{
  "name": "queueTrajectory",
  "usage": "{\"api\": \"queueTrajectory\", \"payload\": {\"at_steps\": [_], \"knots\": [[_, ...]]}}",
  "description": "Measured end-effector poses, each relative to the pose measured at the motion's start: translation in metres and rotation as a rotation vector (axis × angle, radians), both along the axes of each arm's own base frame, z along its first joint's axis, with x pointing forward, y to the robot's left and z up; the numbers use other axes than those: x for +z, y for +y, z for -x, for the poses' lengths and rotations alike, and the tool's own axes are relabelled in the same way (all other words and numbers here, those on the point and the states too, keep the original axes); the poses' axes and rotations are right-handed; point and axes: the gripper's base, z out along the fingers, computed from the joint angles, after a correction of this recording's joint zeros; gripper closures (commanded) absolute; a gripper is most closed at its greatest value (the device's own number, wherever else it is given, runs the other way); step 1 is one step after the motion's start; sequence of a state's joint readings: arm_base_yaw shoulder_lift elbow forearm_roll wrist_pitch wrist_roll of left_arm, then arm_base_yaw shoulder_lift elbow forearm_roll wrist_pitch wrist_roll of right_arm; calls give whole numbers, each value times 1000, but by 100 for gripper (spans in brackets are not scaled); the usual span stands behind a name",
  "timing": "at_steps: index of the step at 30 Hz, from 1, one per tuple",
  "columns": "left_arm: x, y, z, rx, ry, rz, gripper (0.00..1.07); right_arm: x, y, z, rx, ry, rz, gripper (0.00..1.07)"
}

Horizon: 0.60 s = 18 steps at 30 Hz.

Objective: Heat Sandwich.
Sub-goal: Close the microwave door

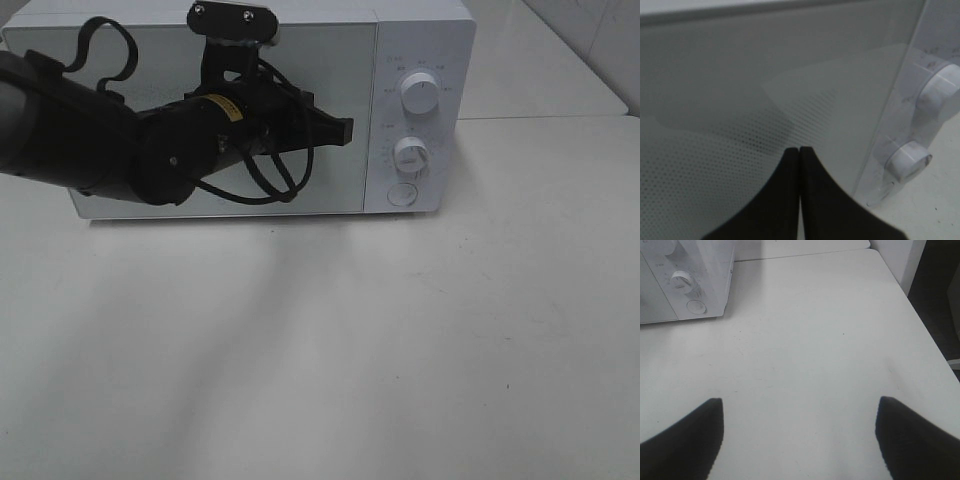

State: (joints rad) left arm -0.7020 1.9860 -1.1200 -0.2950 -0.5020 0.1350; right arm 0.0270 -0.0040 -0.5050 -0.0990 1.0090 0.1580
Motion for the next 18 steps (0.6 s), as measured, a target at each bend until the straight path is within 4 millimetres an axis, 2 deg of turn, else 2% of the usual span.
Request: {"api": "queueTrajectory", "payload": {"at_steps": [6,9,10,11,13,14,15,16,18], "knots": [[9,-3,13,-49,103,-43,107,0,0,0,0,0,0,31],[14,1,25,-94,237,-108,106,0,0,0,0,0,0,31],[16,2,29,-104,267,-121,101,0,0,0,0,0,0,31],[16,2,29,-104,267,-121,101,0,0,0,0,0,0,31],[20,6,40,-140,373,-175,80,0,0,0,0,0,0,31],[21,8,43,-152,407,-193,50,0,0,0,0,0,0,31],[21,9,47,-163,440,-211,31,0,0,0,0,0,0,31],[21,9,47,-163,440,-211,31,0,0,0,0,0,0,31],[26,13,55,-188,507,-246,6,0,0,0,0,0,0,32]]}}
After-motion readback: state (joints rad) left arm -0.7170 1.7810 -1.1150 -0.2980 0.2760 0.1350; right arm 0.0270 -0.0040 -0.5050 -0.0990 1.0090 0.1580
